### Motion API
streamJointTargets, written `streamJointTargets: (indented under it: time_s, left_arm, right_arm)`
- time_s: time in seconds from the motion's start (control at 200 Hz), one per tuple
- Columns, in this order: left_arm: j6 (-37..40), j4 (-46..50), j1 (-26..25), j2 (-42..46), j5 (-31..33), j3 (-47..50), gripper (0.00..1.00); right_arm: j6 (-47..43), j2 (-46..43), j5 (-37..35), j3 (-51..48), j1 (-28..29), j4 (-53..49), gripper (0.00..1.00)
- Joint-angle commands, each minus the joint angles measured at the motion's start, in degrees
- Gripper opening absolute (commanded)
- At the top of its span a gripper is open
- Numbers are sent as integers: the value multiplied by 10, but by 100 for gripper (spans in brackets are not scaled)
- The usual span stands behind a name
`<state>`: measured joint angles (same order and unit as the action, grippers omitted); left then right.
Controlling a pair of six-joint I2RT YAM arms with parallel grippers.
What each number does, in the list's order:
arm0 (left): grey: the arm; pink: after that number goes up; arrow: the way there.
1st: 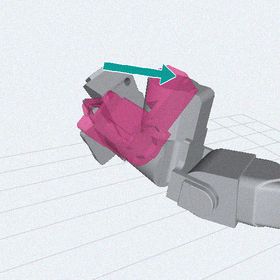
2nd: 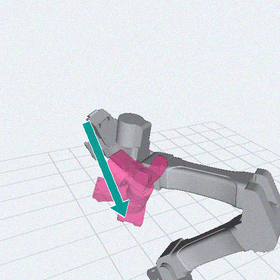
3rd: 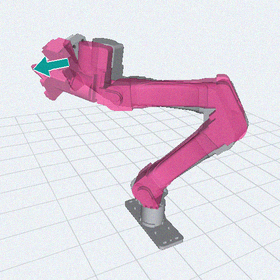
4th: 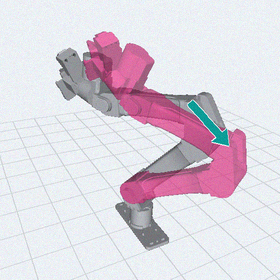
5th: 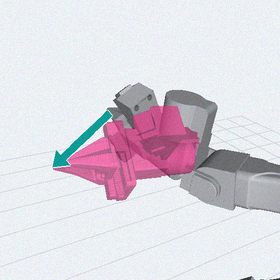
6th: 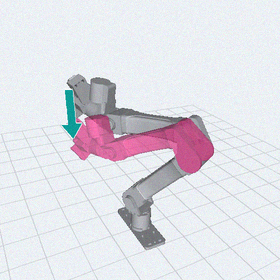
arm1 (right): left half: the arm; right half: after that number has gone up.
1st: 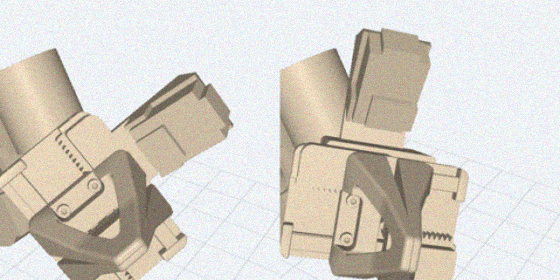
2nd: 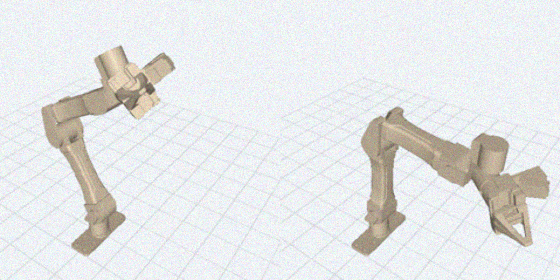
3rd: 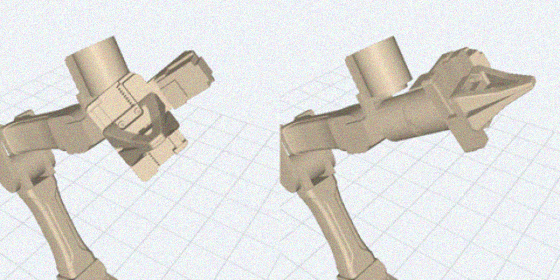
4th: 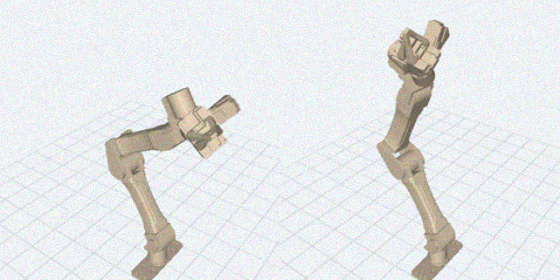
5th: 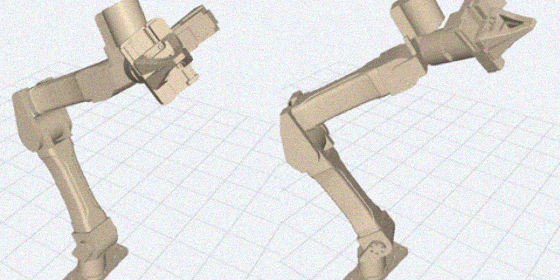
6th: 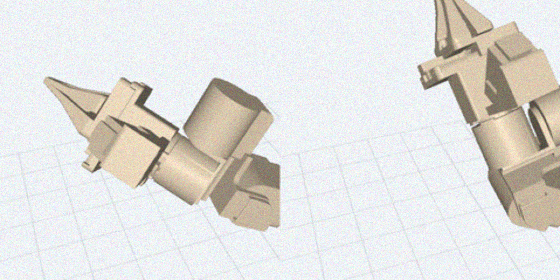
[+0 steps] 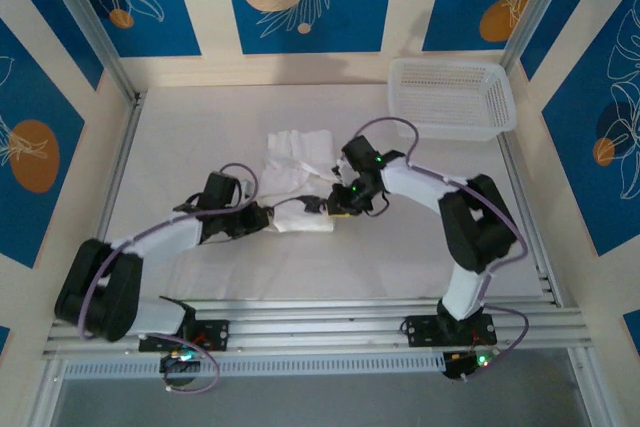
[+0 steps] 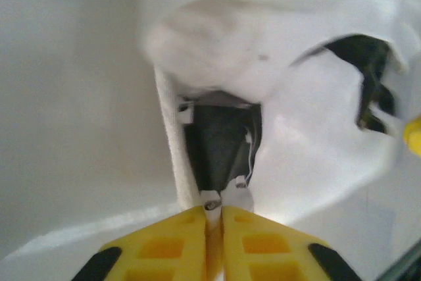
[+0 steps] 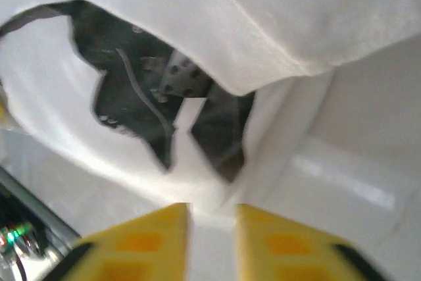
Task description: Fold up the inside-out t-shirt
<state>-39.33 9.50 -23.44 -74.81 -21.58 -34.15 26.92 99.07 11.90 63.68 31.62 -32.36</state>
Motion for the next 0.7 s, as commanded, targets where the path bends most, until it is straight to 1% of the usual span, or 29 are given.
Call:
streamJointTargets:
  time_s: [0.0, 0.025, 0.065, 0.095, 0.13, 0.2, 0.265, 0.425, 0.51, 0.585, 0.635, 0.69]
  left_arm:
    - [-43, 52, -37, 46, 32, 12, 50]
    - [-46, 57, -40, 56, 38, 12, 56]
    - [-51, 60, -42, 68, 48, 10, 62]
    - [-53, 61, -42, 75, 56, 7, 64]
    - [-54, 63, -42, 77, 68, 3, 65]
    - [-56, 65, -42, 68, 91, -10, 65]
    - [-62, 52, -42, 51, 107, -19, 65]
    - [-82, -14, -40, -7, 125, -35, 63]
    - [-89, -34, -38, -34, 139, -45, 62]
    - [-93, -52, -37, -52, 156, -50, 62]
    - [-98, -56, -35, -65, 163, -54, 60]
    - [-100, -66, -31, -76, 161, -58, 56]
  right_arm:
    - [44, -57, 11, -58, 11, 44, 43]
    - [54, -70, 7, -65, 10, 44, 46]
    - [70, -94, 2, -76, 4, 49, 48]
    - [87, -113, -2, -85, -3, 58, 49]
    - [110, -131, -7, -99, -15, 74, 50]
    - [161, -153, -13, -130, -46, 125, 51]
    - [187, -150, -17, -143, -68, 158, 51]
    - [189, -70, 10, -108, -83, 202, 52]
    - [190, -26, 9, -86, -83, 211, 52]
    - [194, -7, 18, -82, -84, 227, 52]
    - [199, -2, 26, -83, -84, 236, 49]
    - [199, -2, 30, -84, -83, 239, 38]
